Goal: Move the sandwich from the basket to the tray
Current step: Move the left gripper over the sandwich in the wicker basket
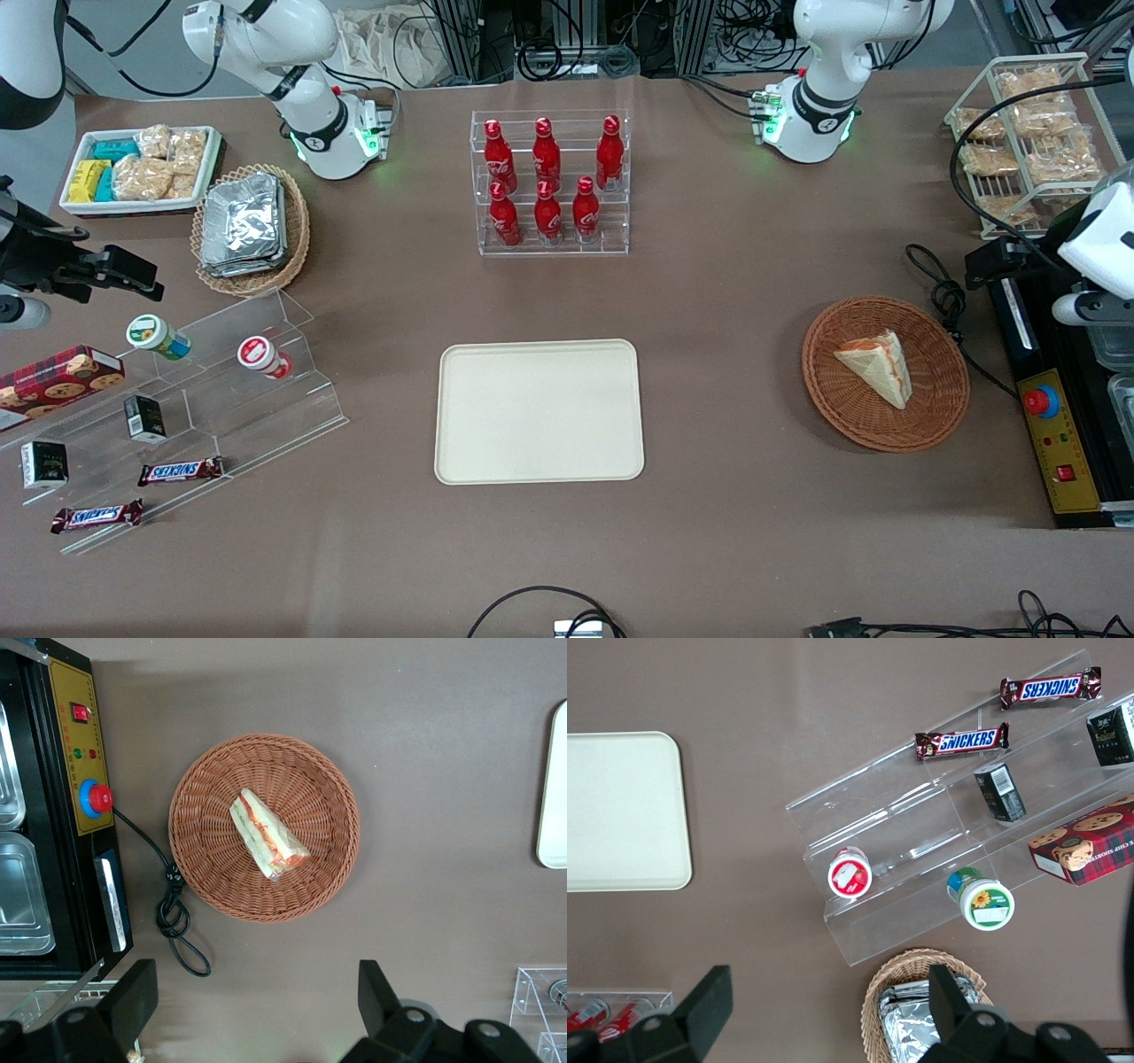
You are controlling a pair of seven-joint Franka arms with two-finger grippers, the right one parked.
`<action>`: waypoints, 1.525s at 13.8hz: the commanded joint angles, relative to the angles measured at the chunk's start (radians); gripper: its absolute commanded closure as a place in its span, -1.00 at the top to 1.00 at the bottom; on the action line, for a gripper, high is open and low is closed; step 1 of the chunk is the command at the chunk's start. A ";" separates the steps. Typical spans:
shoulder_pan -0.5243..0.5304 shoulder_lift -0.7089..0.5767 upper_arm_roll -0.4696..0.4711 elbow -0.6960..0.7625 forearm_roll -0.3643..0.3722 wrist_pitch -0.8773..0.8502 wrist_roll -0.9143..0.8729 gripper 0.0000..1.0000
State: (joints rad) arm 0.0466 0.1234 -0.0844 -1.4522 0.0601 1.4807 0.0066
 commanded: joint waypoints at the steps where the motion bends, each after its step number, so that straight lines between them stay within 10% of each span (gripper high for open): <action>1: 0.004 0.004 -0.005 0.015 0.018 0.001 -0.004 1.00; 21: 0.096 -0.022 0.008 -0.492 -0.037 0.482 -0.548 1.00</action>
State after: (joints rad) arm 0.1412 0.1400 -0.0748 -1.8530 0.0356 1.8872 -0.4765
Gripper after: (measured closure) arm 0.000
